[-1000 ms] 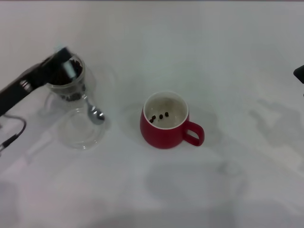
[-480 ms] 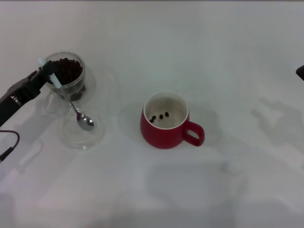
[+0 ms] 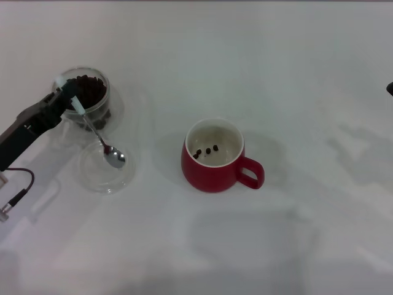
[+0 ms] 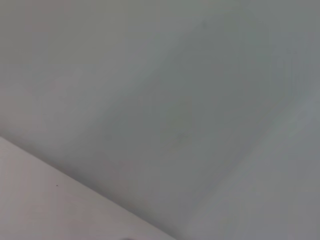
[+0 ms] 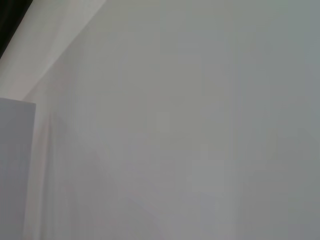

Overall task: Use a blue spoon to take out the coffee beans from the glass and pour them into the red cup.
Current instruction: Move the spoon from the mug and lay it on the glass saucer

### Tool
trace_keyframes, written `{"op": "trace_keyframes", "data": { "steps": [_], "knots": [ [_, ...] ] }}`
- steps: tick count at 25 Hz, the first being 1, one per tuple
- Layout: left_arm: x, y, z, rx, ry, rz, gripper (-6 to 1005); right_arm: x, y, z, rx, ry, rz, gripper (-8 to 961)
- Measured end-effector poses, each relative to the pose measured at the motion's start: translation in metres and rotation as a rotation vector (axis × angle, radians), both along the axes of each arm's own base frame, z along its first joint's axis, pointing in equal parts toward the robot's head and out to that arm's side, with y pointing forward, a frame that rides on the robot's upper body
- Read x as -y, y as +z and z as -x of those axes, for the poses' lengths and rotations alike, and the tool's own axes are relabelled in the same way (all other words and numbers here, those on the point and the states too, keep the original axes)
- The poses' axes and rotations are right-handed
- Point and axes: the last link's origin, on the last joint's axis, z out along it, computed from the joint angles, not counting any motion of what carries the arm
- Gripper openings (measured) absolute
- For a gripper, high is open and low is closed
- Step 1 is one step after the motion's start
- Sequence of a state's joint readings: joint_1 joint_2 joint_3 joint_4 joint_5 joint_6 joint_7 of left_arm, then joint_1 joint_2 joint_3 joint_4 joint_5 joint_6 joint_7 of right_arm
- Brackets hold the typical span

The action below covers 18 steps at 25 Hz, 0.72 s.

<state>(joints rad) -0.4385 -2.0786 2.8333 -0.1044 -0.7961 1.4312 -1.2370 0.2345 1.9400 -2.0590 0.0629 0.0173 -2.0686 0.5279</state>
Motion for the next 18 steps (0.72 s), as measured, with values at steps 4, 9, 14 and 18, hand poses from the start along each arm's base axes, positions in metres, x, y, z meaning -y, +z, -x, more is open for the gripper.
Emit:
{"op": "trace_keyframes", "data": {
  "steps": [4,9,14,18],
  "knots": [
    [0.0000,-0.0023,-0.0005,-0.003,0.002,0.003,122,-0.0022,0.0006,-0.0001,0.004,-0.001,-0.002,436],
    [0.0009,-0.0041,0.0012,-0.004,0.014,0.018,121,-0.0046,0.0009,0.0005,0.006,0.002,-0.003,437],
    [0.0037,-0.0041,0.0039,-0.003,0.025,0.019,121,-0.0058,0.0015,0.0004,0.009,0.002,-0.003,438],
    [0.0050,-0.0036,0.0042,0.000,0.025,0.018,121,-0.0066,0.0015,0.0007,0.011,0.005,0.000,438]
  ]
}}
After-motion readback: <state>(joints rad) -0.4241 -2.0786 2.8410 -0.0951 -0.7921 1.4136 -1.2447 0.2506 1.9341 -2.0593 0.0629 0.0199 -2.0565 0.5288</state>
